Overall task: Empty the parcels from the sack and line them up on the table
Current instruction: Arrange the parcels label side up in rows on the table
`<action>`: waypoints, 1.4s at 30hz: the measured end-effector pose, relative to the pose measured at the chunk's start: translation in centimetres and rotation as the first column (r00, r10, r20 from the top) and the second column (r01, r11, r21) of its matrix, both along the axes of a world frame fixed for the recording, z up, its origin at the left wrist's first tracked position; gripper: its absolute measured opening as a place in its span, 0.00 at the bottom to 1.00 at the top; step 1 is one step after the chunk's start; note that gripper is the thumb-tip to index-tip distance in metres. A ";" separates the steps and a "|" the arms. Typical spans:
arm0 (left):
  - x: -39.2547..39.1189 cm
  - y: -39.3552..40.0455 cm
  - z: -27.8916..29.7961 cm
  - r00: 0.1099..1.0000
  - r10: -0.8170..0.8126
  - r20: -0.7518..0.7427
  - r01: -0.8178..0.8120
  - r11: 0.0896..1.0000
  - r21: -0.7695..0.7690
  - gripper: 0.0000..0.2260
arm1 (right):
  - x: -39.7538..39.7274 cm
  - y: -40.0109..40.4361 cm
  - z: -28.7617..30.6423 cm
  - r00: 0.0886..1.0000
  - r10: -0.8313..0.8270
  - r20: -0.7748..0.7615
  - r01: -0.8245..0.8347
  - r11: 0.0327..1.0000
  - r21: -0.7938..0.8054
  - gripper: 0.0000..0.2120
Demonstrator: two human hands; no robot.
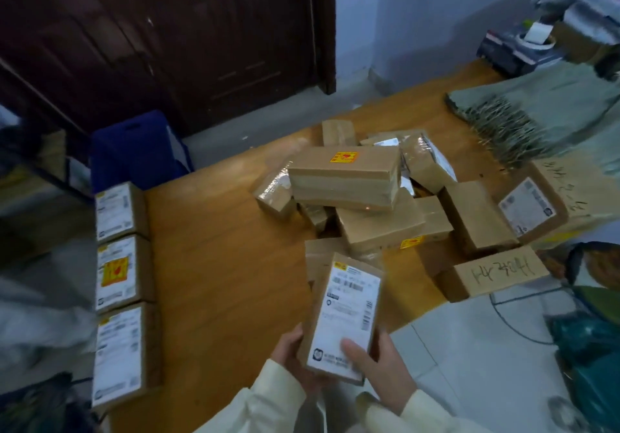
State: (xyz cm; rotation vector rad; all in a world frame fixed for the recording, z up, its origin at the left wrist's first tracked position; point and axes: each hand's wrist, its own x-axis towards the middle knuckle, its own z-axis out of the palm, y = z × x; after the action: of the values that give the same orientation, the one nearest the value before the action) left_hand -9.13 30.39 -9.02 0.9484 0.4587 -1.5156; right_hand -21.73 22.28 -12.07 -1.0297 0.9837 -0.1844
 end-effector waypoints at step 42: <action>36.2 0.5 -5.0 -0.359 -0.890 0.282 -0.117 0.343 0.932 0.23 | 46.2 0.8 -7.0 0.827 0.404 -0.390 -0.562 0.600 -0.569 0.30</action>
State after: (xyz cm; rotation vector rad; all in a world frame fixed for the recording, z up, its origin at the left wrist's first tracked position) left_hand 27.07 30.92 -13.99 3.0276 -0.8947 -0.6328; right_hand 24.46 23.09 -19.05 -2.0005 0.7960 0.0550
